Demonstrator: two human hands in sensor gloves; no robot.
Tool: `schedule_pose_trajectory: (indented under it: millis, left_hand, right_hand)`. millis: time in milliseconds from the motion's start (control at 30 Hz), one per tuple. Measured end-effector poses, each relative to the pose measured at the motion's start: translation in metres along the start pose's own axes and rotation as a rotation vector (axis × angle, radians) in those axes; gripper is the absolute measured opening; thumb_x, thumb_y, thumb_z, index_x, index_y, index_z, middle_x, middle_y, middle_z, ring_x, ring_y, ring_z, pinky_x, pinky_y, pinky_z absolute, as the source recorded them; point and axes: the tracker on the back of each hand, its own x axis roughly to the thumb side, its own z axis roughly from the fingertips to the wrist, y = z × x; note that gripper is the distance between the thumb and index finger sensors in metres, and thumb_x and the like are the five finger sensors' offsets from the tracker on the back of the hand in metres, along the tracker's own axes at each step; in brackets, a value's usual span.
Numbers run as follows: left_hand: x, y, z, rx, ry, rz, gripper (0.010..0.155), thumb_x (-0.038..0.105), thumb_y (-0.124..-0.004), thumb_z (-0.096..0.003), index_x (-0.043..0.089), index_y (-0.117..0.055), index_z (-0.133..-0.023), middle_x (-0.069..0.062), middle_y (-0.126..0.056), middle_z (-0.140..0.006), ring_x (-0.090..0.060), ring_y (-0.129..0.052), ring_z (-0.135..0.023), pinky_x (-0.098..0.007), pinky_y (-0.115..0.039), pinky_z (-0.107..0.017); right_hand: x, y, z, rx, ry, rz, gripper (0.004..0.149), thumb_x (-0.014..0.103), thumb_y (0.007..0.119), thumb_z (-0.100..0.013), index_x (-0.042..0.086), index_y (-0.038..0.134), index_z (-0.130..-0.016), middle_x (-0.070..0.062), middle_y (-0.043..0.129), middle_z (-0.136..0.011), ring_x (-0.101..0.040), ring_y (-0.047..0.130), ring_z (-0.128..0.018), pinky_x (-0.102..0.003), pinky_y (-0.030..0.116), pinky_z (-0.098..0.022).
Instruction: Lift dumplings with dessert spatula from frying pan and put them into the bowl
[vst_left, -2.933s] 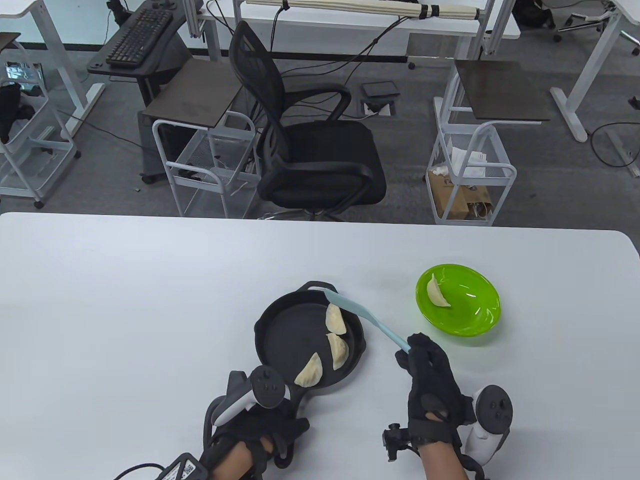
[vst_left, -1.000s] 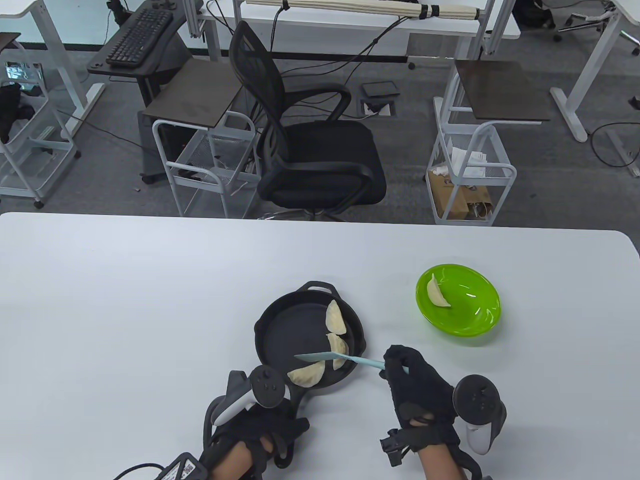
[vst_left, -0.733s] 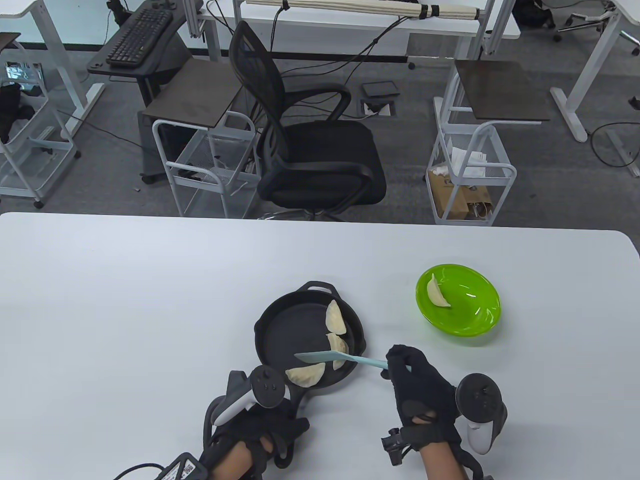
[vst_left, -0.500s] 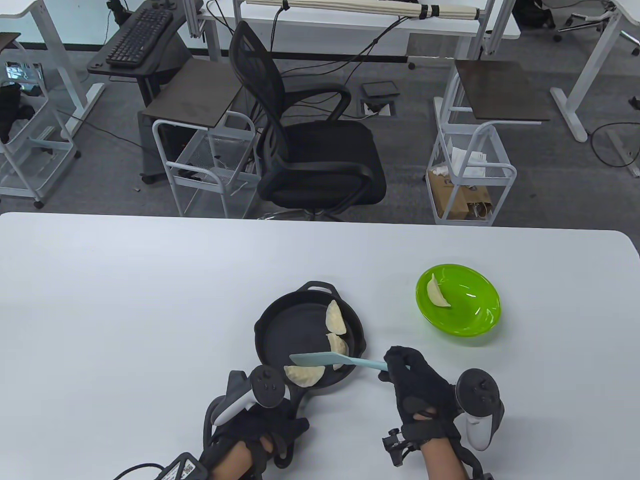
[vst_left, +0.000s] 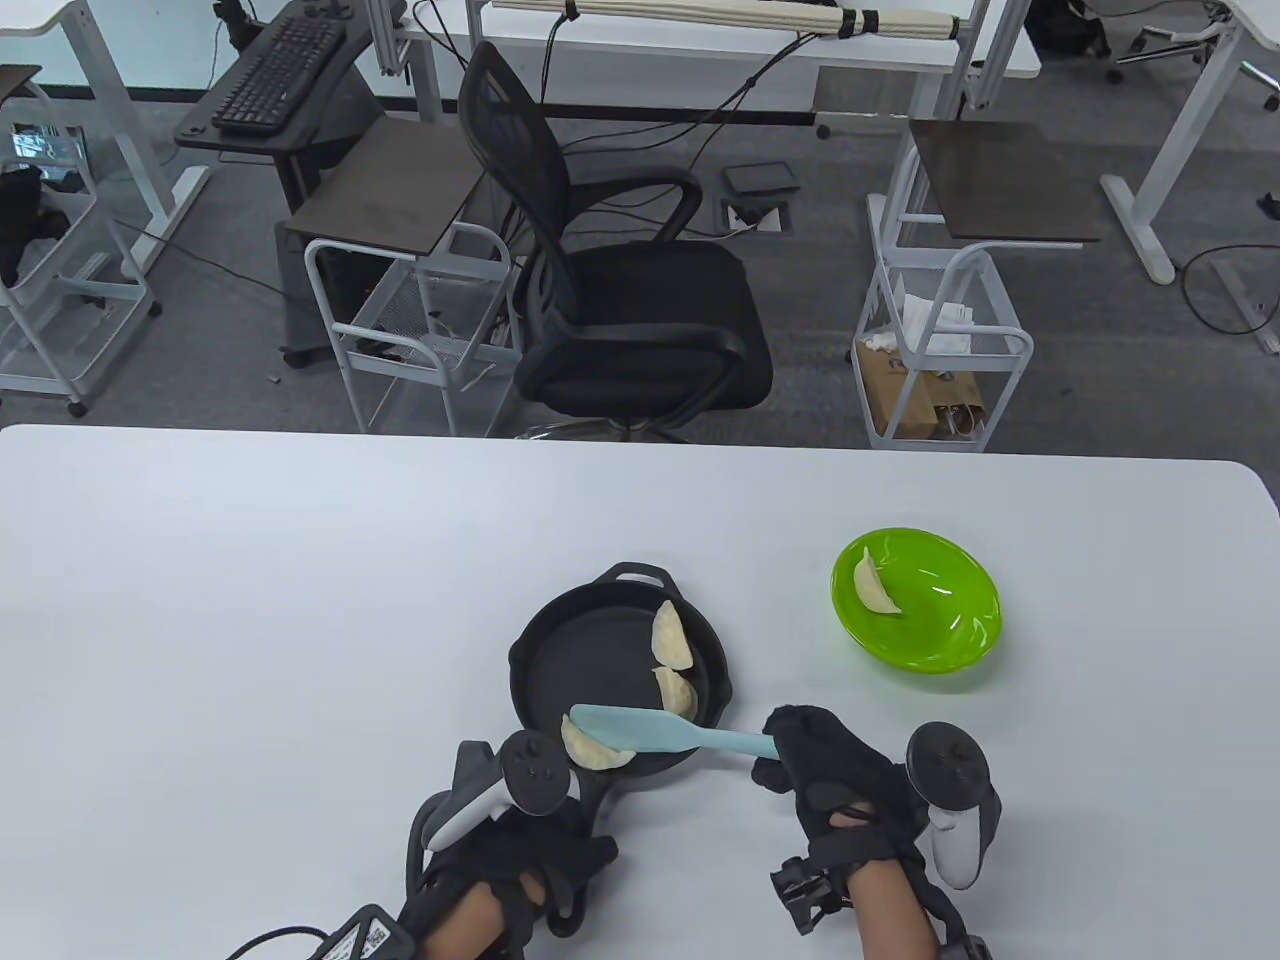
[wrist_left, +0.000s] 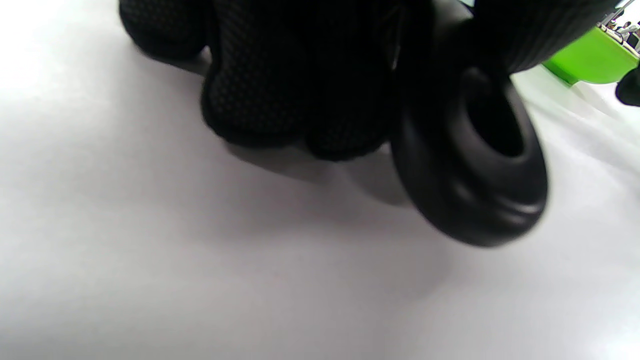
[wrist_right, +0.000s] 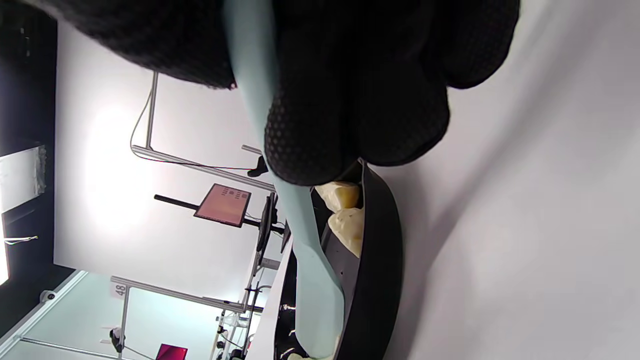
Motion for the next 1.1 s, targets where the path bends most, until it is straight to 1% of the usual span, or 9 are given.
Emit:
schedule_pose_trajectory:
  millis: [167, 533, 600, 867, 1100]
  left_hand:
    - [0.0, 0.0, 0.0, 0.0, 0.0, 0.0, 0.07, 0.069, -0.074, -0.0451, 0.023, -0.069, -0.098, 0.007, -0.105, -0.06, -0.021, -0.1, -0.05, -0.052, -0.069, -0.061]
    - [0.0, 0.0, 0.0, 0.0, 0.0, 0.0, 0.07, 0.069, -0.074, -0.045, 0.023, -0.069, -0.098, 0.007, -0.105, -0.059, -0.021, -0.1, -0.049, -0.052, -0.069, -0.061]
    - [0.0, 0.0, 0.0, 0.0, 0.0, 0.0, 0.07, 0.069, -0.074, -0.0451, 0.023, -0.069, -0.098, 0.007, -0.105, -0.06, -0.021, -0.1, -0.049, -0.052, -0.069, -0.061]
    - [0.0, 0.0, 0.0, -0.001, 0.0, 0.001, 0.07, 0.069, -0.074, -0.0451, 0.023, -0.069, -0.098, 0.007, -0.105, -0.059, -0.02, -0.1, -0.049, -0.052, -0.069, -0.061]
    - [0.0, 0.0, 0.0, -0.001, 0.001, 0.002, 0.07, 0.069, -0.074, -0.045, 0.023, -0.069, -0.098, 0.008, -0.105, -0.059, -0.02, -0.1, -0.049, -0.052, -0.069, -0.061]
  right_hand:
    - [-0.01, 0.009, -0.003, 0.061, 0.072, -0.06, 0.045, 0.038, 0.077, -0.058, 0.005, 0.078, -0.088, -0.021, 0.101, -0.059, -0.043, 0.095, -0.05, -0.062, 0.065, -0.064]
    - [-0.035, 0.027, -0.007, 0.198, 0.228, -0.207, 0.048, 0.038, 0.073, -0.06, 0.004, 0.072, -0.093, -0.018, 0.099, -0.063, -0.042, 0.095, -0.055, -0.062, 0.064, -0.066]
    - [-0.038, 0.029, -0.007, 0.216, 0.241, -0.249, 0.048, 0.038, 0.073, -0.06, 0.004, 0.071, -0.094, -0.019, 0.098, -0.065, -0.042, 0.094, -0.056, -0.061, 0.063, -0.067]
    - [-0.041, 0.032, -0.008, 0.251, 0.257, -0.264, 0.048, 0.04, 0.071, -0.062, 0.006, 0.067, -0.097, -0.017, 0.096, -0.069, -0.041, 0.091, -0.061, -0.056, 0.062, -0.068]
    - [-0.04, 0.033, -0.007, 0.259, 0.261, -0.272, 0.053, 0.044, 0.074, -0.062, 0.007, 0.066, -0.098, -0.015, 0.095, -0.071, -0.041, 0.09, -0.062, -0.055, 0.061, -0.068]
